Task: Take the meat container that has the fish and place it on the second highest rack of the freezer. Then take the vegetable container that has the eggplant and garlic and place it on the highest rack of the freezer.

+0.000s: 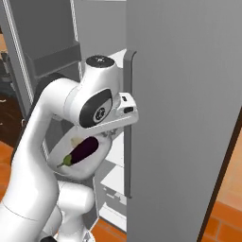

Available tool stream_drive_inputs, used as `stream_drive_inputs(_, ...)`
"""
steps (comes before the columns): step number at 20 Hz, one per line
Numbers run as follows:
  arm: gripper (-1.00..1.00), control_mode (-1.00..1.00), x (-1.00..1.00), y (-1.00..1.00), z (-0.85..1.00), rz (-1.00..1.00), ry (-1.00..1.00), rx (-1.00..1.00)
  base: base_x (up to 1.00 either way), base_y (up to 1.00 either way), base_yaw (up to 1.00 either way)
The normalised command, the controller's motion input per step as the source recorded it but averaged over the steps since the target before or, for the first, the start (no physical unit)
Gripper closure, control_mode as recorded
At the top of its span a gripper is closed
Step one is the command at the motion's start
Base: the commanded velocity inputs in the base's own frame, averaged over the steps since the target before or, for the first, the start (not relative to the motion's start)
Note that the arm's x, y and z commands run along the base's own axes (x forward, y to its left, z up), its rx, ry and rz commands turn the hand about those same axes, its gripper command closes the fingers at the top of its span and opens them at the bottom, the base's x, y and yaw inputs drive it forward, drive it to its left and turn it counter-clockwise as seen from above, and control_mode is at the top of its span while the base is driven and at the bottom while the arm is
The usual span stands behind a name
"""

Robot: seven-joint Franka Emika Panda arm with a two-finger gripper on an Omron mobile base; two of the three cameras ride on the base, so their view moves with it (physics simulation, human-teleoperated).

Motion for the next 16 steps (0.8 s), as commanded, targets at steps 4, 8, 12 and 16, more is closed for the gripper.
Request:
stream_drive_inputs(4, 1.0, -1.0, 0.25, 0.22, 0.33, -0.45, -0.06, 0.59, 0.0, 0.0, 0.0)
stream_drive_inputs(8, 1.0, -1.0, 0.42, 0.06, 0.67, -0.48, -0.02, 0.42, 0.0, 0.0, 0.0)
stream_drive_inputs(12, 1.0, -1.0, 0.48, 0.18, 0.4, -0.61, -0.08, 0.33, 0.0, 0.0, 0.0)
stream_drive_inputs(16, 1.0, -1.0, 0.21, 0.24, 0.25, -0.68, -0.14, 0.37, 0.0, 0.0, 0.0)
